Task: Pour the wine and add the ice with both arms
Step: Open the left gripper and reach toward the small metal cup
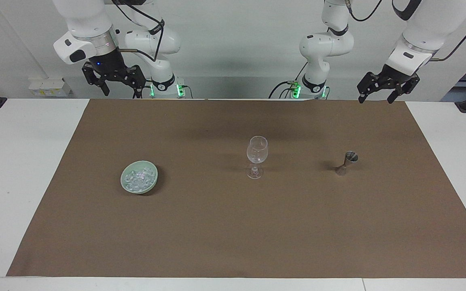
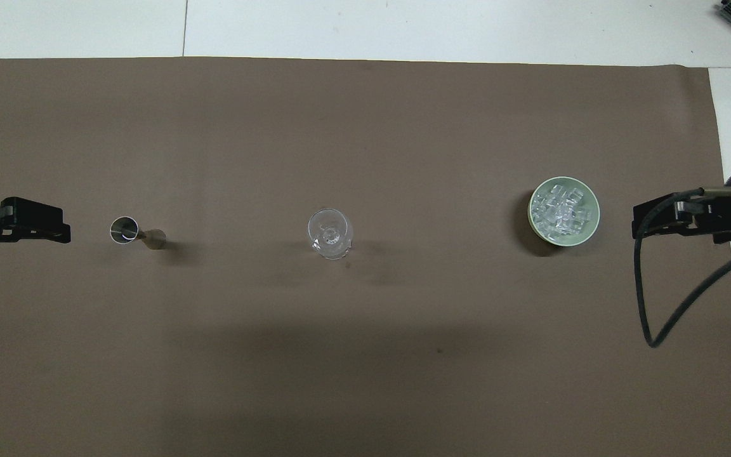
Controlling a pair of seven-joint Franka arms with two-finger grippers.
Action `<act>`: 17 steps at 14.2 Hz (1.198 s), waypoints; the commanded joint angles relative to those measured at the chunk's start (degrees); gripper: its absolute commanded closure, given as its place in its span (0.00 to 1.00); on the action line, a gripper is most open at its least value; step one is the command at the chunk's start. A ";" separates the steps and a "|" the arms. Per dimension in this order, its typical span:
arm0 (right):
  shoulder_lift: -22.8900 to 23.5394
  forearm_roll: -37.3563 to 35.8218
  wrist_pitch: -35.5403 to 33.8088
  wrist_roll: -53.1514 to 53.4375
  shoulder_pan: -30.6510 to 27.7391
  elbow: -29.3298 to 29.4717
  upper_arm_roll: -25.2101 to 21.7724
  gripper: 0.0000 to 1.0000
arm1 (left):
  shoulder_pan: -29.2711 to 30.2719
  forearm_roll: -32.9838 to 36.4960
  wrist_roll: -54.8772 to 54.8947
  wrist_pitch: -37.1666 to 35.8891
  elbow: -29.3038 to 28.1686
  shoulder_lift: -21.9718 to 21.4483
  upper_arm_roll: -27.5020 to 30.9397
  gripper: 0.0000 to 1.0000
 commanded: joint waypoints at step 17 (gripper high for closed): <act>-0.55 0.40 1.13 -0.97 -0.88 -0.83 0.37 0.00 | 15.87 -26.48 -37.19 1.88 -0.36 13.94 0.42 0.00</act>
